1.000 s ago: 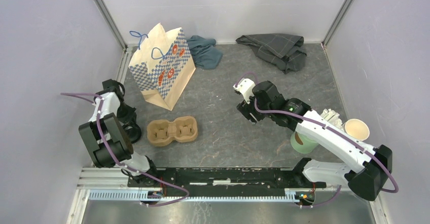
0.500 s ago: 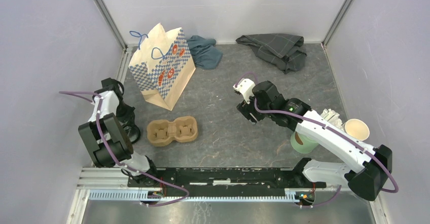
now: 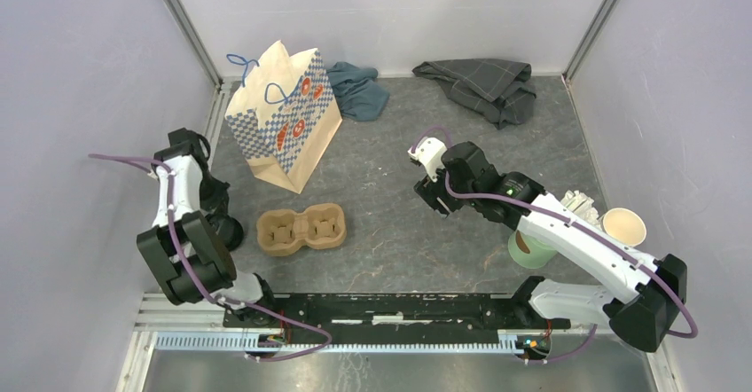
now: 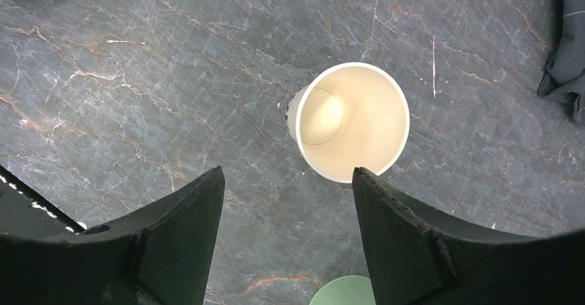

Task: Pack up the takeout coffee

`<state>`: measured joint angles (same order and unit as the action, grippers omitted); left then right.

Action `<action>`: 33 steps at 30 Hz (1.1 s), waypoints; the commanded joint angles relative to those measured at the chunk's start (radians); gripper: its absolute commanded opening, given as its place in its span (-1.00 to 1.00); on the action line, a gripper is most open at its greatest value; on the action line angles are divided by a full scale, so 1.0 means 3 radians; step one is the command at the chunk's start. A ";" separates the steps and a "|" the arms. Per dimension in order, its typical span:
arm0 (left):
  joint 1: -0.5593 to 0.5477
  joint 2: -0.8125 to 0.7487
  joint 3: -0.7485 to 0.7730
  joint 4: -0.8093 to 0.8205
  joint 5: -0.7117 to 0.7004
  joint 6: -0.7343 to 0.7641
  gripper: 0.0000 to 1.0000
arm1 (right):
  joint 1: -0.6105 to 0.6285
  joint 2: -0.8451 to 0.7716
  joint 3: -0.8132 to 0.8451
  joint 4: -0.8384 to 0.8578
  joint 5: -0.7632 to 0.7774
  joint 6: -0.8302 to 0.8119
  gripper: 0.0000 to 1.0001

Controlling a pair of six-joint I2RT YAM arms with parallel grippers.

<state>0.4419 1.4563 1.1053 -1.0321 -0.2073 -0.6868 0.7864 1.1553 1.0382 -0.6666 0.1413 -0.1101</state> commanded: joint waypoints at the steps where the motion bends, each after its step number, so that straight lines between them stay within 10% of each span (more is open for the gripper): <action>1: 0.0015 -0.0244 0.0237 -0.0208 0.0014 -0.0056 -0.96 | 0.0045 -0.0073 0.0053 0.0121 0.0091 -0.0024 0.50; 10: 0.0015 -0.0765 0.0546 -0.0437 0.0580 -0.0162 -0.96 | 0.0149 0.0009 0.0237 0.0047 0.0085 -0.0003 0.52; 20: -0.0008 -0.1718 0.0518 0.0181 0.2581 -0.0380 -0.96 | 0.0094 0.0114 0.0539 -0.0035 -0.0397 0.0230 0.53; 33: -0.0052 -0.2149 0.0422 0.1658 0.4262 -0.1456 -0.96 | -0.0615 0.0219 0.0641 0.0965 -0.2372 0.1646 0.56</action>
<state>0.4313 0.8345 1.2369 -0.6594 0.9073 -1.0031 0.6331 1.2274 1.2068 -0.5694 -0.3550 0.1879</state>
